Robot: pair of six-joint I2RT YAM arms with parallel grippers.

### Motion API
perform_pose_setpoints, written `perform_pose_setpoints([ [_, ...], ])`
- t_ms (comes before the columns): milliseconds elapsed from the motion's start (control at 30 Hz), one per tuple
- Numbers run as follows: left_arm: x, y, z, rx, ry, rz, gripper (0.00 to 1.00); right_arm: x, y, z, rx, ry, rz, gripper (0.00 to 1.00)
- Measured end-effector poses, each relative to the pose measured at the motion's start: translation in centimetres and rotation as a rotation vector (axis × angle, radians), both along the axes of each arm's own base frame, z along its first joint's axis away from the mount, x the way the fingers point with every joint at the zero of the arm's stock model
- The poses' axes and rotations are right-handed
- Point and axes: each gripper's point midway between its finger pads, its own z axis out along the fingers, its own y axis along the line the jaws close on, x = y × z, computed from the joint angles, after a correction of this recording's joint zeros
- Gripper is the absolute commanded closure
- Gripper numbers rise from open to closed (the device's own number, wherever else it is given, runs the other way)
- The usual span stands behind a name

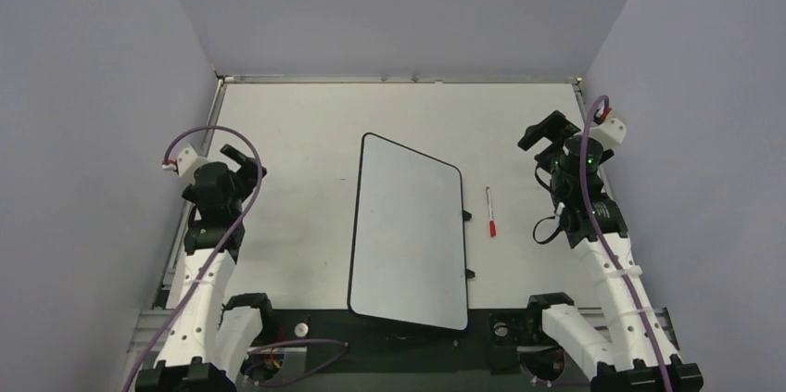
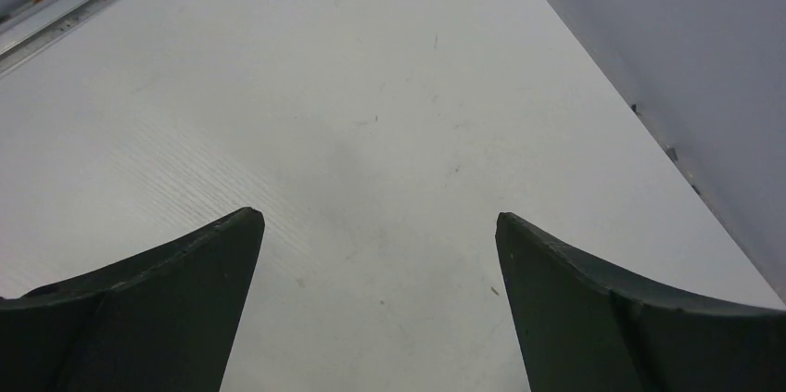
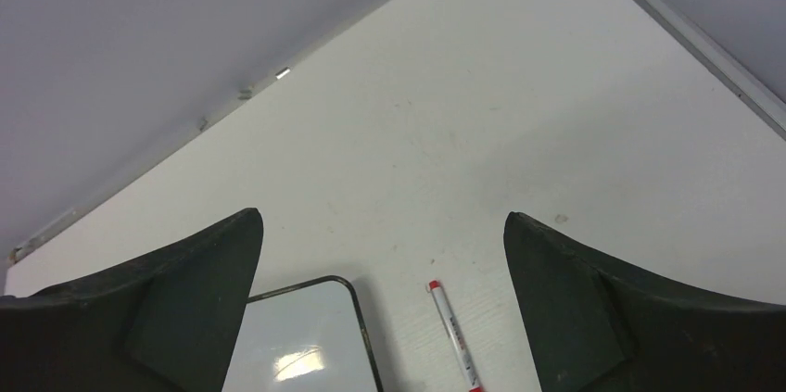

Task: Write a sentence on the whiteboard
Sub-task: Move the whiteboard to the center of the board.

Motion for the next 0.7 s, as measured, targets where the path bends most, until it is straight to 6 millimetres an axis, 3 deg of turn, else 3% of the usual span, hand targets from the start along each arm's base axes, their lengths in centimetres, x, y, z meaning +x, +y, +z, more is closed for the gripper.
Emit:
perform_pose_setpoints([
  [133,-0.9,-1.2,1.2,-0.025,-0.038,-0.056,0.03,-1.3,-0.2,2.4,0.023,-0.053,-0.017,0.0],
  [200,-1.3,-1.7,1.7,-0.033,-0.054,-0.082,0.03,-2.2,-0.5,2.6,0.024,-0.052,-0.028,0.0],
  [433,-1.6,-4.6,2.6,-0.038,-0.079,-0.251,0.18,-3.5,-0.9,1.3,0.004,0.008,-0.036,0.0],
  [567,-1.8,-8.6,2.2,-0.02,-0.043,-0.433,0.24,-3.3,0.2,-0.5,-0.022,0.087,-0.001,0.0],
  [700,-2.5,-14.6,2.3,0.011,-0.012,-0.674,0.27,-3.6,4.7,-3.4,-0.073,0.187,0.154,0.04],
])
